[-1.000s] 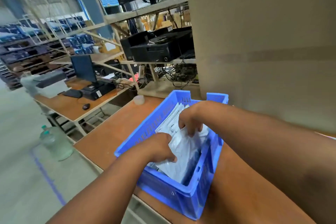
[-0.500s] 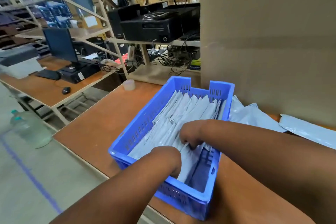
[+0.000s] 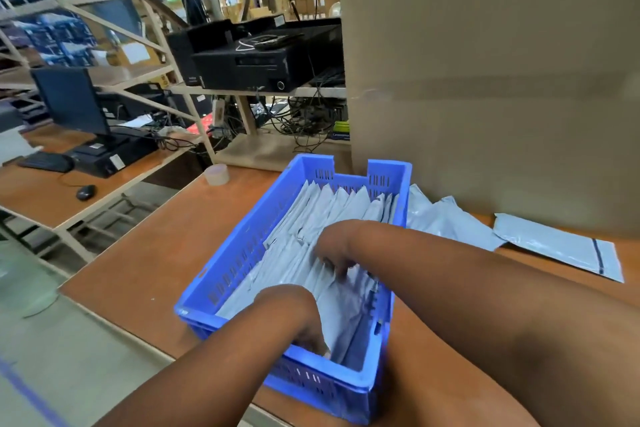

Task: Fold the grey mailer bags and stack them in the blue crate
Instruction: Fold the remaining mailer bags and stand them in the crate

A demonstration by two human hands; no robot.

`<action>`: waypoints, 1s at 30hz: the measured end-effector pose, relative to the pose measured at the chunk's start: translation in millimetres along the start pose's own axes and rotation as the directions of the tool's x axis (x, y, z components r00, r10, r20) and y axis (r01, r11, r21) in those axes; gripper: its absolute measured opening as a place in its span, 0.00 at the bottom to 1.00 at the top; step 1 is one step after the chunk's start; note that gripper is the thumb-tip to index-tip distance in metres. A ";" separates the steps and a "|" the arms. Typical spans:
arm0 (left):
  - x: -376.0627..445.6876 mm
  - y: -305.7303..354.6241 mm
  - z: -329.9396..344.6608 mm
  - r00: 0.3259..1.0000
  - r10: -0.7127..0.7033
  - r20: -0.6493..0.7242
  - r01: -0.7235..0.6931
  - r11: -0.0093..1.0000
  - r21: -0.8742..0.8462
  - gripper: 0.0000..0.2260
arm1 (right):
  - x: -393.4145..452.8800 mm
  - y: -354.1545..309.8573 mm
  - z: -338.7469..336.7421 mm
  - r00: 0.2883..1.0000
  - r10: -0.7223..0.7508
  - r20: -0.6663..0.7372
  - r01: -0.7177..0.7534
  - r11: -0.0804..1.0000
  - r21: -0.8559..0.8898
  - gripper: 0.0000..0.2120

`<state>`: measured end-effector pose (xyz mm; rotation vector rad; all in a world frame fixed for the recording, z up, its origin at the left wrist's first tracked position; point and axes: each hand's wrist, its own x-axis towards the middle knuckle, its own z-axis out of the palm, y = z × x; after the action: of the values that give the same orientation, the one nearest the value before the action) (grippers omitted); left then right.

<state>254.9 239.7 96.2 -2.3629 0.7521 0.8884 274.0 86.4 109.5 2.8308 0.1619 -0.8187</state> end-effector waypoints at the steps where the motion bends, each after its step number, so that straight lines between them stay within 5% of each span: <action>1: -6.8 -0.9 -5.4 0.999 0.017 -0.030 -0.018 0.999 -0.034 0.26 | -5.6 7.1 -3.3 0.999 0.012 -0.050 -0.008 0.998 0.067 0.19; 5: -35.7 4.3 -45.8 0.958 0.080 -0.276 -0.100 0.993 -0.060 0.21 | -42.0 43.9 -4.5 0.957 0.129 -0.262 -0.076 0.976 0.202 0.16; 11: -58.6 69.5 -112.0 0.770 0.261 -0.582 -0.251 0.963 0.099 0.19 | -131.3 106.0 25.2 0.899 0.271 -0.343 -0.177 0.943 0.281 0.13; 17: -70.3 158.8 -144.9 0.610 0.511 -0.606 -0.367 0.860 0.355 0.13 | -204.9 154.3 90.0 0.815 0.493 -0.306 -0.336 0.831 0.443 0.18; 25: -11.0 256.8 -118.1 0.638 0.587 -0.498 -0.411 0.807 0.424 0.20 | -212.1 178.5 209.8 0.732 0.656 -0.181 -0.438 0.658 0.613 0.21; 30: 62.2 284.9 -82.6 0.745 0.455 -0.487 -0.385 0.891 0.243 0.24 | -182.9 178.0 269.9 0.692 0.692 -0.205 -0.318 0.547 0.774 0.22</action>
<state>146.3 -36.3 34.1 -2.3748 1.5705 0.2977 8.5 -153.9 10.9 3.3583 -1.1550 0.0625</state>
